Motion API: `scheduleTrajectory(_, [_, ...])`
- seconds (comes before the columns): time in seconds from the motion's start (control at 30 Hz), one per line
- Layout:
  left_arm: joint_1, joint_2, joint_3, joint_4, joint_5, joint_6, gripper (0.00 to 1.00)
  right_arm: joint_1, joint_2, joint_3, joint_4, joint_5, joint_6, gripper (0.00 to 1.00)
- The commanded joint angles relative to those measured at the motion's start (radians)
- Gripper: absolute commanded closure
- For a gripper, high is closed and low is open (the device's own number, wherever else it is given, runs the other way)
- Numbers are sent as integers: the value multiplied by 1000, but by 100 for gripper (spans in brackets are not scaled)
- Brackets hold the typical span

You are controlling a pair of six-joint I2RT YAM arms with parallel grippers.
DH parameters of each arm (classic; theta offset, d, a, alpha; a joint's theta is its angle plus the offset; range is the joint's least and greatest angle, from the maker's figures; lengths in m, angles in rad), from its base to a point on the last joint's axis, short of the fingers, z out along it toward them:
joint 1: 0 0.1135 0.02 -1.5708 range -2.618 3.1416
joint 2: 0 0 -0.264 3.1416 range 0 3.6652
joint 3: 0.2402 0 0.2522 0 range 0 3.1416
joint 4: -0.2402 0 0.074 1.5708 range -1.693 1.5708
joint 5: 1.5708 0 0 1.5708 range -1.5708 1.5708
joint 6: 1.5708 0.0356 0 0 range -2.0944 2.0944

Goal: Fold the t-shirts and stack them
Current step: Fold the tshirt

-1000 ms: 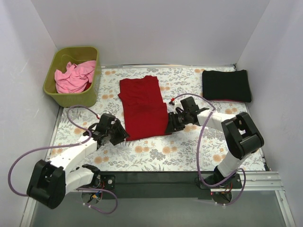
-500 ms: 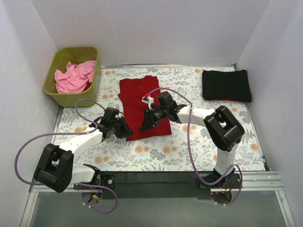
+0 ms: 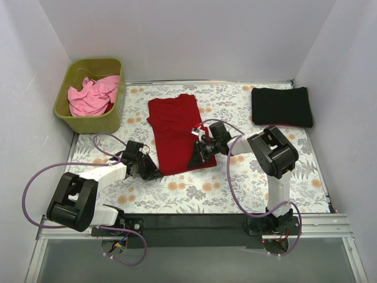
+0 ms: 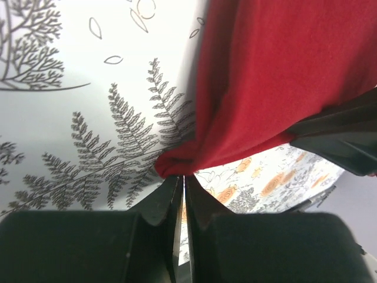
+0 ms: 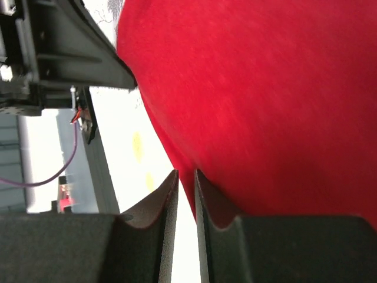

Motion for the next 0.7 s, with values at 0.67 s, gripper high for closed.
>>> scheduleTrajectory(0.67, [24, -114, 31, -138, -84, 54, 73, -270, -172, -162, -224, 31, -209, 78])
